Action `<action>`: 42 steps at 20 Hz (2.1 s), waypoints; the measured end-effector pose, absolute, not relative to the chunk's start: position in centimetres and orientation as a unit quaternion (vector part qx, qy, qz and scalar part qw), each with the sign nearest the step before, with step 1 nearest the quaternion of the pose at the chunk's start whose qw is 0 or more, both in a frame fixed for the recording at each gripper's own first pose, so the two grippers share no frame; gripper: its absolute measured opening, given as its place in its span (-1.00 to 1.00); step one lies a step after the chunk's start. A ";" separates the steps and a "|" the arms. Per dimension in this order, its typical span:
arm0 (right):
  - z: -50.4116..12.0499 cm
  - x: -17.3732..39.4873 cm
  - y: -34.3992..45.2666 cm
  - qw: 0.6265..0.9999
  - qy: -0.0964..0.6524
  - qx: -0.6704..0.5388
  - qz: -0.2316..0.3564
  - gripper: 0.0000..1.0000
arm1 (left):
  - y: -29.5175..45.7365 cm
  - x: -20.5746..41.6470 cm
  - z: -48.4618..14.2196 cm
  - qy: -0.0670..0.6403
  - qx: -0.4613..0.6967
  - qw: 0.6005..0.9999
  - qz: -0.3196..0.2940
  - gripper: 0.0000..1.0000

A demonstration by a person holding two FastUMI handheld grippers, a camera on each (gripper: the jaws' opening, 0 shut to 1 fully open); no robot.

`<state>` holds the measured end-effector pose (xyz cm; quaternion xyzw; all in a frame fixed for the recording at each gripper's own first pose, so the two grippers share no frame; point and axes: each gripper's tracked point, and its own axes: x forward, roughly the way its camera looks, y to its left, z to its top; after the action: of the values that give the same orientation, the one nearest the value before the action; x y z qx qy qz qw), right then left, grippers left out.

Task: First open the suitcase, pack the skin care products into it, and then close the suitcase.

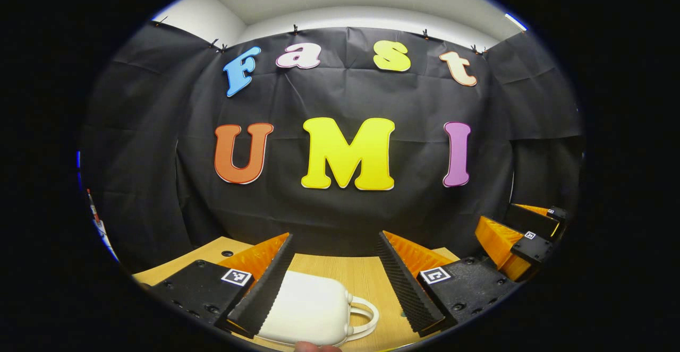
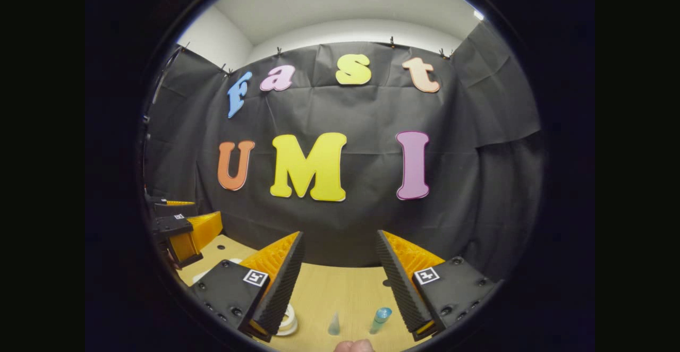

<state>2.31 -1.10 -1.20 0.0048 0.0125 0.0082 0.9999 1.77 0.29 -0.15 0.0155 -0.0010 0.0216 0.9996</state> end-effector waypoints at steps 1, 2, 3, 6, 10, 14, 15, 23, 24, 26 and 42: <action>-1.3 2.2 -1.4 1.000 0.013 0.004 0.008 0.62 | 0.1 1.7 -0.5 0.001 0.016 1.000 0.022 0.98; -1.5 2.1 -1.7 1.000 0.014 0.002 0.007 0.62 | 0.0 1.6 -0.8 0.004 0.018 1.000 0.023 0.97; -1.9 1.8 -2.1 1.000 0.018 0.001 0.006 0.65 | 0.0 1.6 -1.3 0.008 0.023 0.999 0.026 0.98; -3.8 1.1 -3.6 0.999 0.042 -0.012 0.000 0.62 | -0.9 1.7 -3.3 0.029 0.049 0.998 0.020 0.98; -5.9 -0.1 -7.1 0.997 0.065 -0.030 -0.018 0.62 | -2.6 2.2 -7.1 0.066 0.095 0.993 0.000 0.98; -7.9 -0.6 -10.1 0.995 0.084 -0.043 -0.035 0.62 | -4.4 2.9 -11.5 0.103 0.189 0.976 -0.025 0.99; -8.7 -0.8 -10.9 0.994 0.093 -0.051 -0.040 0.62 | -4.9 2.9 -12.6 0.113 0.217 0.969 -0.033 0.98; -10.7 -1.2 -15.3 0.991 0.110 -0.055 -0.060 0.61 | -6.0 3.1 -21.3 0.170 0.430 0.883 -0.079 0.95; -11.1 -1.3 -15.8 0.990 0.115 -0.054 -0.063 0.59 | -6.1 2.9 -22.2 0.176 0.449 0.872 -0.086 0.94; -11.5 -1.4 -16.5 0.989 0.121 -0.052 -0.068 0.61 | -5.9 3.0 -24.4 0.193 0.469 0.856 -0.097 0.92; -11.8 -4.6 -18.5 0.985 0.123 -0.058 -0.109 0.61 | -5.4 4.9 -28.6 0.273 0.510 0.812 -0.075 -0.57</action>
<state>-4.59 -18.54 -11.78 -0.0577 0.1230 -0.1095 0.9847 4.86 -5.43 -28.62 0.5100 0.2732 -0.0747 0.8122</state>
